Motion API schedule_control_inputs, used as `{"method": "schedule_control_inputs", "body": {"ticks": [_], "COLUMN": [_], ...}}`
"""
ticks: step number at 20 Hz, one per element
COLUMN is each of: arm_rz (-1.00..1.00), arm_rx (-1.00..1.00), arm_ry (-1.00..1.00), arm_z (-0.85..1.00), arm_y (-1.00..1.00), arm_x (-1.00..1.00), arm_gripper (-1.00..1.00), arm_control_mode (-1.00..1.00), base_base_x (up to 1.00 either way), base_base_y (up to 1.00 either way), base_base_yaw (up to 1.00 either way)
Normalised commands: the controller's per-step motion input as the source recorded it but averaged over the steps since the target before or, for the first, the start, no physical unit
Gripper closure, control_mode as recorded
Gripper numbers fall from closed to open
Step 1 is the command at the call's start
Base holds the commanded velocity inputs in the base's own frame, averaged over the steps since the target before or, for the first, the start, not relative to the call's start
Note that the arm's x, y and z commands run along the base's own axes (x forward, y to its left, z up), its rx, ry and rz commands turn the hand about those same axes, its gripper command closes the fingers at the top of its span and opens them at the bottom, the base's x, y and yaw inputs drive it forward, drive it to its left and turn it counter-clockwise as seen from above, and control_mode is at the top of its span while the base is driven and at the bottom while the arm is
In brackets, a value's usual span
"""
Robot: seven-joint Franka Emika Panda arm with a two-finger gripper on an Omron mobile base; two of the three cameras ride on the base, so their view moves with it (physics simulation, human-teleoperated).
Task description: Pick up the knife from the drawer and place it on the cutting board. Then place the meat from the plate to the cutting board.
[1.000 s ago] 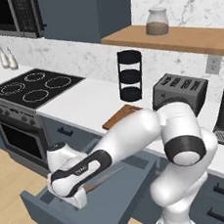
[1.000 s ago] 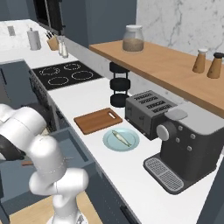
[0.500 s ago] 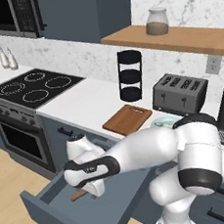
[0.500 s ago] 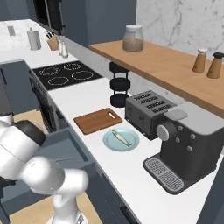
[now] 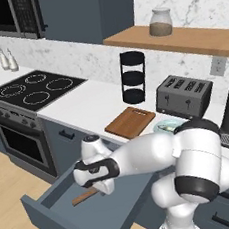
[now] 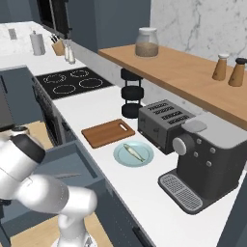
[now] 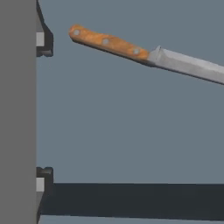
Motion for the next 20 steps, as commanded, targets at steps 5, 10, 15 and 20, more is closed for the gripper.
{"method": "schedule_control_inputs", "body": {"ticks": [5,10,15,20], "arm_rz": [0.0,-0.01,-0.04,-0.07], "arm_rx": [0.0,-0.01,-0.03,-0.02], "arm_ry": [0.0,0.0,0.0,0.0], "arm_z": [-0.02,-0.23,-0.3,-0.24], "arm_y": [0.0,0.0,0.0,0.01], "arm_x": [0.45,0.06,0.0,0.26], "arm_gripper": [-1.0,-1.0,-1.0,-1.0], "arm_control_mode": [-1.0,-1.0,-1.0,-1.0], "base_base_x": [0.0,0.0,0.0,0.0], "base_base_y": [0.0,0.0,0.0,0.0], "base_base_yaw": [0.0,0.0,0.0,0.0]}}
